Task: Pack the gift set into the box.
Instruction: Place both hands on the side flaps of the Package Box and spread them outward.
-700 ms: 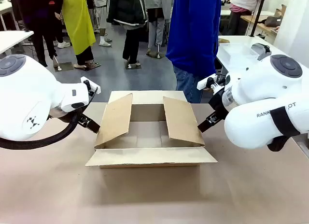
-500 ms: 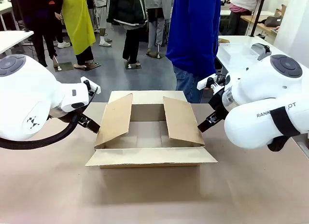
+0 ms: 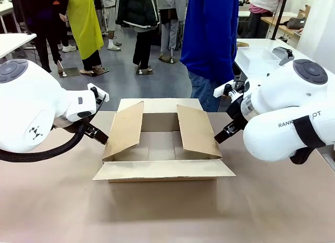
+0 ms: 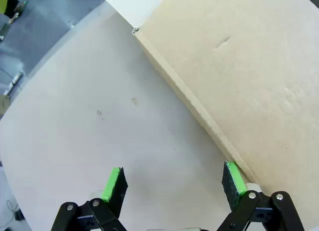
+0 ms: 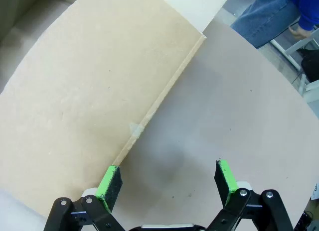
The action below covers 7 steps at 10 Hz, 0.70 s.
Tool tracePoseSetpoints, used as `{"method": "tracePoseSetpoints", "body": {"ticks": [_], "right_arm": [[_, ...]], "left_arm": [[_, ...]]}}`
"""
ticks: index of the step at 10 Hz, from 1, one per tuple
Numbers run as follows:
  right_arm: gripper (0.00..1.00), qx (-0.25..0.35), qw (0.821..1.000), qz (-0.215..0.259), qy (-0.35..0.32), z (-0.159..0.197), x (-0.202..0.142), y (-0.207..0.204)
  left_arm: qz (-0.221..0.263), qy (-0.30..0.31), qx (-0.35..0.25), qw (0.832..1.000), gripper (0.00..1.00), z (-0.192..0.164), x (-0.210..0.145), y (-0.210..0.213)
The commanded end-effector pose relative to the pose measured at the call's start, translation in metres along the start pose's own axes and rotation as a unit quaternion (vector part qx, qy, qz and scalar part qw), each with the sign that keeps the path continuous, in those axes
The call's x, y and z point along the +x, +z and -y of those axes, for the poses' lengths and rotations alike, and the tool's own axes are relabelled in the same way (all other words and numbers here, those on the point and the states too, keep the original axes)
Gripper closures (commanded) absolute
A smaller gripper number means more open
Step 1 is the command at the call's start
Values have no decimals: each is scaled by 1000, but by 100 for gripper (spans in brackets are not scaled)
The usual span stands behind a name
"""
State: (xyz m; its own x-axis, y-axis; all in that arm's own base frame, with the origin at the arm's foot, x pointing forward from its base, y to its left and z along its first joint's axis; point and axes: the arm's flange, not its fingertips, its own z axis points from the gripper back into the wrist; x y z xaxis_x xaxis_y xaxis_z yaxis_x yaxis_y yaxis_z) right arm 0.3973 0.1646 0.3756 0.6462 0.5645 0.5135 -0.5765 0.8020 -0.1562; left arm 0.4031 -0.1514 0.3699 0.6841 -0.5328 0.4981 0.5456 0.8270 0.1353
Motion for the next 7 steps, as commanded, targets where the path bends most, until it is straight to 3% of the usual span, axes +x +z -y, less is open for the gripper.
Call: {"method": "tracePoseSetpoints", "body": {"ticks": [1,7], "right_arm": [[0,0,1000,0,0,0,0,0],[0,0,1000,0,0,0,0,0]], "left_arm": [[0,0,0,1000,0,0,0,0],[0,0,0,1000,0,0,0,0]]}}
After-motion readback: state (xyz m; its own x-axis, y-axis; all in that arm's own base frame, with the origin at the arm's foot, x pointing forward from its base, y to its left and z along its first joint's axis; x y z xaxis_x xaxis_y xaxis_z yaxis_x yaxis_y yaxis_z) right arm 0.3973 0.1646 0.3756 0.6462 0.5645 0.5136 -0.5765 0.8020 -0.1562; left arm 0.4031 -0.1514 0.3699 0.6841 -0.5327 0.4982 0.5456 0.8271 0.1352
